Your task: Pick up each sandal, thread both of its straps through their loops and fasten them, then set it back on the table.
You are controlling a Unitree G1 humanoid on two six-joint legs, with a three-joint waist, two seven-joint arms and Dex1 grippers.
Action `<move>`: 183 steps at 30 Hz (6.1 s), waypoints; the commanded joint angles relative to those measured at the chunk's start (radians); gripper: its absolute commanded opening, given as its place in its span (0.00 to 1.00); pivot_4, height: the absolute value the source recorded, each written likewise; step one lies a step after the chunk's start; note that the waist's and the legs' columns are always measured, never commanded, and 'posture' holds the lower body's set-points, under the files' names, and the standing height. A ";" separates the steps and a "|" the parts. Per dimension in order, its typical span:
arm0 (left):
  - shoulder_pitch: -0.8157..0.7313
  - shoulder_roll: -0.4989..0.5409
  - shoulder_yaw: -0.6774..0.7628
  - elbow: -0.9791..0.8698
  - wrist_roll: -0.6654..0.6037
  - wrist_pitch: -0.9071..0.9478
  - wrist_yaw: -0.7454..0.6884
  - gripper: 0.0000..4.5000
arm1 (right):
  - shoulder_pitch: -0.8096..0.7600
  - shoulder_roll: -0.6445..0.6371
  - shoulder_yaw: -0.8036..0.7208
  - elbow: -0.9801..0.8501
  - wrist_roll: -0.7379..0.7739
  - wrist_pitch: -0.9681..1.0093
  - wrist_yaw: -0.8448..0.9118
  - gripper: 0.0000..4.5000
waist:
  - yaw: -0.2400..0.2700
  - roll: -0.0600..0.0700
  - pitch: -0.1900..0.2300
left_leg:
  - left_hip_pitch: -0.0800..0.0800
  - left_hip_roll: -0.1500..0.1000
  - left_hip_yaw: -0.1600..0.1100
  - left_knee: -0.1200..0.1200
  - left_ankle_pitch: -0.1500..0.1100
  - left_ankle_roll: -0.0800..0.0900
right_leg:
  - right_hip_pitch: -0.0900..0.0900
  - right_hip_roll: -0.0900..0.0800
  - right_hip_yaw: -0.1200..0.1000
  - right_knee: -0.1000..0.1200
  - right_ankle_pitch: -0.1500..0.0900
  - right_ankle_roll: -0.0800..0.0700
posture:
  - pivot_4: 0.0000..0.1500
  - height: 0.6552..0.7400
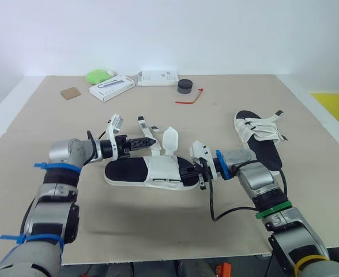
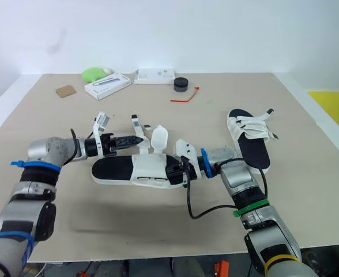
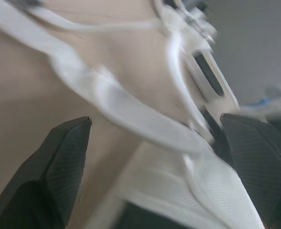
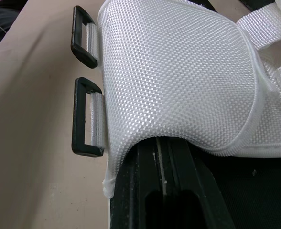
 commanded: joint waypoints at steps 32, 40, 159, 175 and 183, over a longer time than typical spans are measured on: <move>-0.270 -0.126 0.295 0.506 0.093 -0.326 0.311 0.02 | 0.040 0.036 0.080 0.017 -0.049 0.048 -0.024 0.00 | -0.003 0.000 0.000 | 0.002 0.000 0.000 -0.002 -0.001 -0.002 | 0.000 0.000 0.000 0.000 -0.001 0.000 | 1.00 1.00; -0.253 -0.141 0.302 0.327 0.049 -0.419 0.198 0.02 | 0.052 0.032 0.076 -0.003 -0.043 0.059 -0.026 0.00 | -0.003 -0.001 0.001 | 0.001 0.000 0.000 -0.003 -0.001 -0.003 | 0.000 0.000 0.000 0.000 -0.001 0.000 | 1.00 1.00; 0.014 0.318 -0.377 -0.374 -0.196 0.172 -0.497 0.01 | 0.046 0.061 0.074 -0.015 -0.039 0.079 -0.056 0.00 | -0.022 -0.007 0.004 | 0.011 0.007 0.008 -0.011 -0.011 -0.009 | -0.001 0.008 0.011 0.002 -0.012 -0.006 | 1.00 1.00; -0.174 0.221 -0.461 -0.068 0.036 0.052 -0.732 0.01 | 0.053 0.060 0.057 -0.032 -0.034 0.088 -0.072 0.00 | -0.028 -0.007 0.004 | 0.010 0.007 0.007 -0.011 -0.011 -0.009 | -0.003 0.010 0.012 0.003 -0.012 -0.007 | 1.00 1.00; -0.118 0.251 -0.474 -0.165 -0.008 0.126 -0.733 0.01 | 0.049 0.066 0.060 -0.029 -0.034 0.091 -0.073 0.00 | -0.028 -0.007 0.004 | 0.010 0.007 0.006 -0.011 -0.011 -0.009 | -0.003 0.010 0.012 0.005 -0.012 -0.007 | 1.00 1.00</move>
